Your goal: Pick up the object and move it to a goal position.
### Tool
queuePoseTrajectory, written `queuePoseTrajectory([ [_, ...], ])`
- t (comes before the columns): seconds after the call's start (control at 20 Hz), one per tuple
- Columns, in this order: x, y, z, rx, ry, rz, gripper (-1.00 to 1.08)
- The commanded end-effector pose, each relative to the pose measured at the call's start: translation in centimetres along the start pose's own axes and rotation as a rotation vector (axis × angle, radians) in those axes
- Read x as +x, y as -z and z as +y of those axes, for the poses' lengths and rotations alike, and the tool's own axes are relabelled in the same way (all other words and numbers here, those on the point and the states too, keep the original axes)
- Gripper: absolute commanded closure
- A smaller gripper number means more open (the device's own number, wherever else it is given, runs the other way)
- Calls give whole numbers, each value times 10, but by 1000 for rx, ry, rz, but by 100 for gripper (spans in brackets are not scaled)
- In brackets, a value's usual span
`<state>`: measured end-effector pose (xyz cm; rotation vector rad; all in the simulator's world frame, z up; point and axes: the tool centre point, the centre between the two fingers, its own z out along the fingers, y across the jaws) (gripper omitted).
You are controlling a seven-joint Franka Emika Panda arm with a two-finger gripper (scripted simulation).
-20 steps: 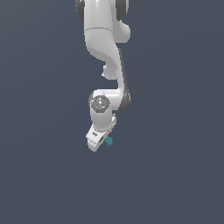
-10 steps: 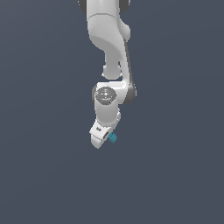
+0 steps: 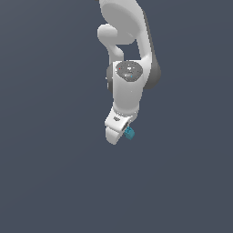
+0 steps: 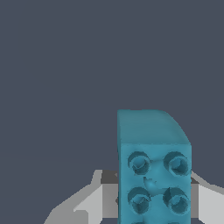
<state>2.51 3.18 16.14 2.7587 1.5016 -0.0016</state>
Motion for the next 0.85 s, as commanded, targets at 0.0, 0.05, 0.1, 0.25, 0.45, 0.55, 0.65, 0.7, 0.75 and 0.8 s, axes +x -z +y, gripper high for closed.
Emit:
queuePoseTrajectory([
  [0.0,11,26,-7,0,0,0,108],
  [0.05,16,36,-10,0,0,1,108],
  [0.1,20,45,-12,0,0,1,108],
  [0.25,30,67,-18,0,0,1,108],
  [0.45,40,88,-22,0,-1,1,108],
  [0.55,44,95,-23,0,-1,1,108],
  [0.65,46,99,-24,0,-1,1,108],
  [0.7,46,100,-24,0,-1,1,108],
  [0.75,47,101,-24,0,-1,1,108],
  [0.8,47,101,-24,0,-1,1,108],
])
